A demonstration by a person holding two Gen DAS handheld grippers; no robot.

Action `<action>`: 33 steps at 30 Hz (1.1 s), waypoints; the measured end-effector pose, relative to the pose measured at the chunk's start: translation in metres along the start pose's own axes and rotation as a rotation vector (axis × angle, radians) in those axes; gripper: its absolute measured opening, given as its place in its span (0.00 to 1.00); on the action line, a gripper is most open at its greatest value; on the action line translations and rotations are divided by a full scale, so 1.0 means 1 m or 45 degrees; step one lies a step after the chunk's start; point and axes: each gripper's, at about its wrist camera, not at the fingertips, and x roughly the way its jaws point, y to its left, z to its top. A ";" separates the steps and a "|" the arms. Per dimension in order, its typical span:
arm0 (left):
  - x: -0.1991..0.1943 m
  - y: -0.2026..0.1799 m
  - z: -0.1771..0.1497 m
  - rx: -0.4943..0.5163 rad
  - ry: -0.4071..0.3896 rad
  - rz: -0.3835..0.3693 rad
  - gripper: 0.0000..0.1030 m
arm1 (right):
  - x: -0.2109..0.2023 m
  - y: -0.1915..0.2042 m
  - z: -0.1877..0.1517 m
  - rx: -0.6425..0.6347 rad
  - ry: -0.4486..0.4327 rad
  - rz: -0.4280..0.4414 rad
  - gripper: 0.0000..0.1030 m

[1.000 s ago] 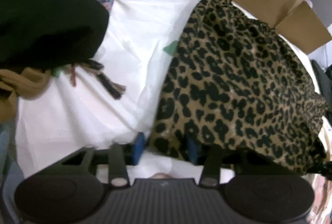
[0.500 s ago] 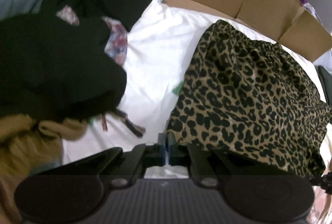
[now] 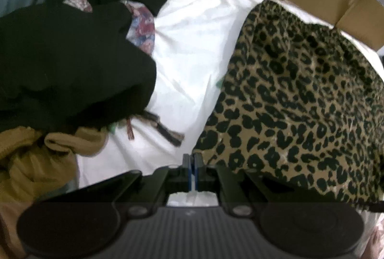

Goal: Fold clothes

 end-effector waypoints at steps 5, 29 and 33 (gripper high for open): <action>0.016 -0.001 -0.009 -0.020 0.066 0.022 0.03 | 0.000 0.001 0.003 -0.012 0.026 -0.006 0.01; 0.004 -0.083 0.053 0.099 -0.155 -0.208 0.27 | -0.075 -0.101 0.047 0.134 -0.376 -0.275 0.25; 0.009 -0.095 0.053 0.113 -0.134 -0.224 0.27 | -0.073 -0.143 0.043 0.278 -0.422 -0.418 0.26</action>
